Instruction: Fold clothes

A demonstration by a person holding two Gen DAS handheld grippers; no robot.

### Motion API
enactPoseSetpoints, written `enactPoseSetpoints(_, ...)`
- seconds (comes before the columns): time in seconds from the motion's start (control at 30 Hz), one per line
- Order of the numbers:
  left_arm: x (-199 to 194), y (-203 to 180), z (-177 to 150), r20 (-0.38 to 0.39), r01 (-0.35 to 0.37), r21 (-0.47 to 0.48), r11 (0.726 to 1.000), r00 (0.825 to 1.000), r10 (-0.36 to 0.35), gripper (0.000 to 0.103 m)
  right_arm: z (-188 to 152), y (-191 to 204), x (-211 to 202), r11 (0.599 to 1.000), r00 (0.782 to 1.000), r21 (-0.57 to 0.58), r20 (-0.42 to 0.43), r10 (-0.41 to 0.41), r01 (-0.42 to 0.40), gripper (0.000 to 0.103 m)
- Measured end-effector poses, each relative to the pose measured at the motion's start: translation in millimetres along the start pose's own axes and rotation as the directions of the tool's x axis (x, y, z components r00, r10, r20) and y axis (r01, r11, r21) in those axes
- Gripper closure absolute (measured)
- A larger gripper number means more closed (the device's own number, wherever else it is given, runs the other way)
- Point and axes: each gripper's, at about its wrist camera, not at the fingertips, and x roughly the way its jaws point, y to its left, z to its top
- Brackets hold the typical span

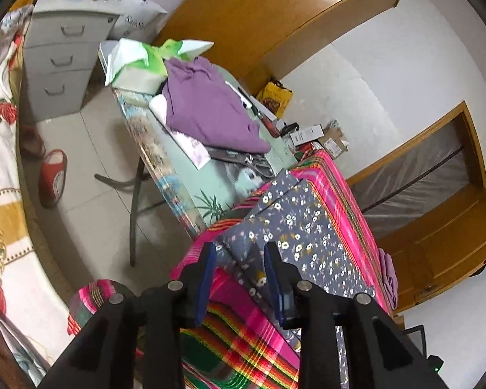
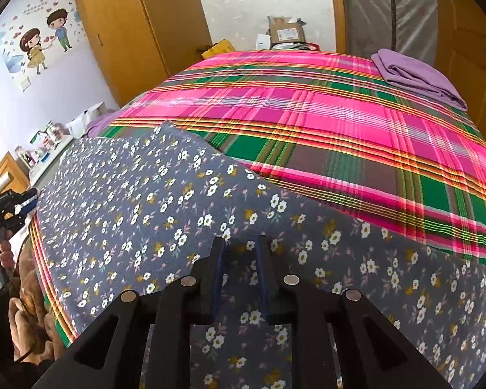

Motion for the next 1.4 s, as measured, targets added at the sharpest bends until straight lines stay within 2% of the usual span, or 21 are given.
enactPoseSetpoints(0.4,16,23,-5,-0.065,0.103,-0.143,0.984,0.991,-0.114,0.064,-2,3,-1,1.0,1.0,-0.019,0.003,0.003,-0.003,0.077)
enactPoseSetpoints(0.57,26,37,-6,-0.073,0.154,-0.234,0.96,0.982,-0.175,0.061,-2,4,-1,1.0,1.0,-0.021,0.004,0.003,-0.003,0.076)
enactPoseSetpoints(0.73,33,41,-3,-0.077,0.183,-0.285,0.941,0.974,-0.213,0.061,-2,4,-2,1.0,1.0,-0.023,0.002,0.0,0.0,0.076)
enactPoseSetpoints(0.97,40,43,0,-0.09,0.183,-0.32,0.93,0.971,-0.222,0.061,-1,5,-2,1.0,1.0,-0.022,0.0,-0.002,0.002,0.075)
enactPoseSetpoints(1.13,42,48,0,-0.077,0.194,-0.365,0.911,0.968,-0.237,0.061,-1,5,-1,1.0,1.0,-0.024,-0.001,-0.004,0.004,0.075)
enactPoseSetpoints(1.4,33,44,0,-0.03,0.185,-0.339,0.922,0.978,-0.207,0.072,-1,5,-1,1.0,1.0,-0.026,-0.002,-0.005,0.005,0.075)
